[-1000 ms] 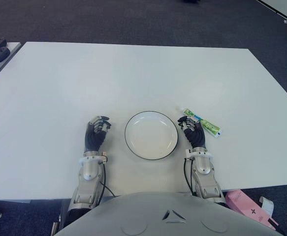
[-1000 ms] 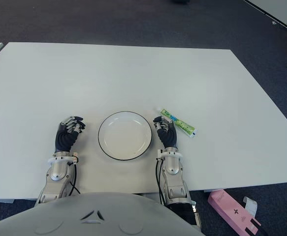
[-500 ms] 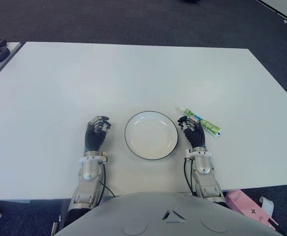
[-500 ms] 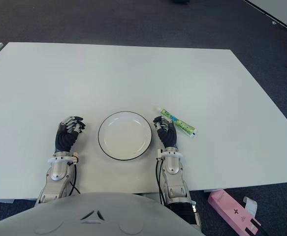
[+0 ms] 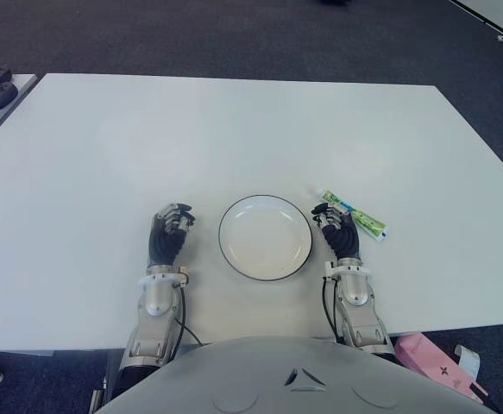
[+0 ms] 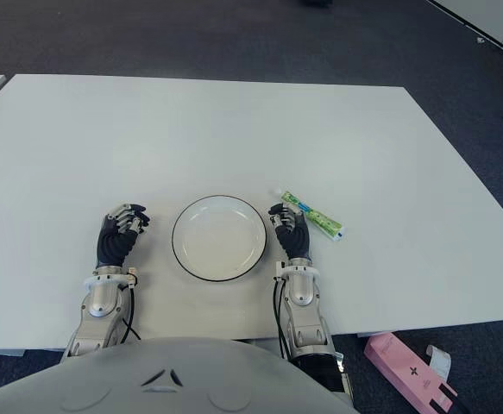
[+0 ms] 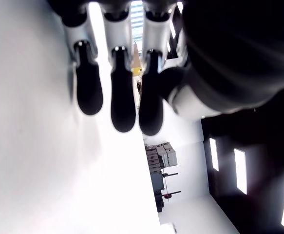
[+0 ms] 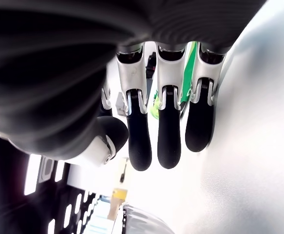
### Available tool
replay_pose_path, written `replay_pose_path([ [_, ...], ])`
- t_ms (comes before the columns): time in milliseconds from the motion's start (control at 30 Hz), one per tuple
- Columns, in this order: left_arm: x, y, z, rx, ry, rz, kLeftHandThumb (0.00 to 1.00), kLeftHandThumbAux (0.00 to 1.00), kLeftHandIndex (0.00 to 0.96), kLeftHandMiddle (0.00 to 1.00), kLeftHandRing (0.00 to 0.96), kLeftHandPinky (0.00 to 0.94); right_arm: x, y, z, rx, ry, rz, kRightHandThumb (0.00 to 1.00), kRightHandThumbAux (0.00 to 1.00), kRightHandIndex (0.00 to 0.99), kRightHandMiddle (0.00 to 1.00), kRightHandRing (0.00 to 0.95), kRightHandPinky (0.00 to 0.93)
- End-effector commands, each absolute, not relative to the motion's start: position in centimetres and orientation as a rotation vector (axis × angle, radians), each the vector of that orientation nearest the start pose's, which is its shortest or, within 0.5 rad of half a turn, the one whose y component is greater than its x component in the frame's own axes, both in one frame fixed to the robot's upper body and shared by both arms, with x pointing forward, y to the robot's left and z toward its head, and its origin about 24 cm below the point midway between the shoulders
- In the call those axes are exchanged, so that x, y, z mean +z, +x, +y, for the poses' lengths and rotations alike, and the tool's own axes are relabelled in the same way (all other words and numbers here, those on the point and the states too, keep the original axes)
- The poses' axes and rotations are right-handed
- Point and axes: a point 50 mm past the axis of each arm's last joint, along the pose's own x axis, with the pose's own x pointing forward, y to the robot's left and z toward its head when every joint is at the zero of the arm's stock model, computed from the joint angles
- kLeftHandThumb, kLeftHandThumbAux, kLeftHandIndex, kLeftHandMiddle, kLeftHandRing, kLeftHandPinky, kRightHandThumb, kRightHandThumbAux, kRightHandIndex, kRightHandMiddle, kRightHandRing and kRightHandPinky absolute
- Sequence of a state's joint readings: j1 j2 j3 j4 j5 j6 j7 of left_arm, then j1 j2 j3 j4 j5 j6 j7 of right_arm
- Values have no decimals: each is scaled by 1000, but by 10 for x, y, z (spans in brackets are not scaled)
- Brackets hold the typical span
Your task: Put the toothpaste on the table into the plate.
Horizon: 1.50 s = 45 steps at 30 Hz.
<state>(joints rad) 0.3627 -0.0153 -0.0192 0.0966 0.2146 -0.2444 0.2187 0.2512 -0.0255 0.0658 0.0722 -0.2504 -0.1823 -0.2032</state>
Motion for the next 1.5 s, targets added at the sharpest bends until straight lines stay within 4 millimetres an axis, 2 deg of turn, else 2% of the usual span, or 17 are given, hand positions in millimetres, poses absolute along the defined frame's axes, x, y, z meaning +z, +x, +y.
replay_pose_path([
  [33,-42,155,167,233,216,288,703,722,429,539,535,519,-2,193,-155,-110,-285,50,707,723,424,459,452,447],
  [300,-43,157,166,236,213,296,702,722,429,539,533,517,0,194,-157,-33,-377,-107,704,722,420,465,459,463],
  [567,-43,158,166,227,212,288,702,722,429,545,540,531,6,195,-161,-24,-465,-221,704,715,419,507,481,400],
  [700,-43,158,166,224,208,282,702,722,429,546,543,531,10,194,-165,-51,-514,-266,700,714,416,515,458,238],
  [733,-43,158,166,225,207,281,702,722,429,545,542,532,11,193,-166,-58,-524,-274,699,714,415,505,431,167],
  [833,-43,159,165,223,210,279,702,722,429,544,543,530,17,188,-169,-75,-556,-305,697,714,412,472,366,58],
  [1033,-44,159,165,230,213,284,703,722,429,541,538,524,27,185,-170,-105,-580,-377,696,713,409,413,289,6],
  [1133,-44,160,165,232,215,284,703,722,429,541,539,529,31,185,-171,-117,-587,-413,625,583,298,394,267,1],
  [1267,-44,160,165,229,220,288,704,722,429,543,541,532,38,188,-174,-138,-621,-462,612,529,248,374,252,0],
  [1500,-44,160,165,226,221,287,702,722,429,546,545,530,39,191,-185,-184,-676,-473,652,477,152,230,164,0],
])
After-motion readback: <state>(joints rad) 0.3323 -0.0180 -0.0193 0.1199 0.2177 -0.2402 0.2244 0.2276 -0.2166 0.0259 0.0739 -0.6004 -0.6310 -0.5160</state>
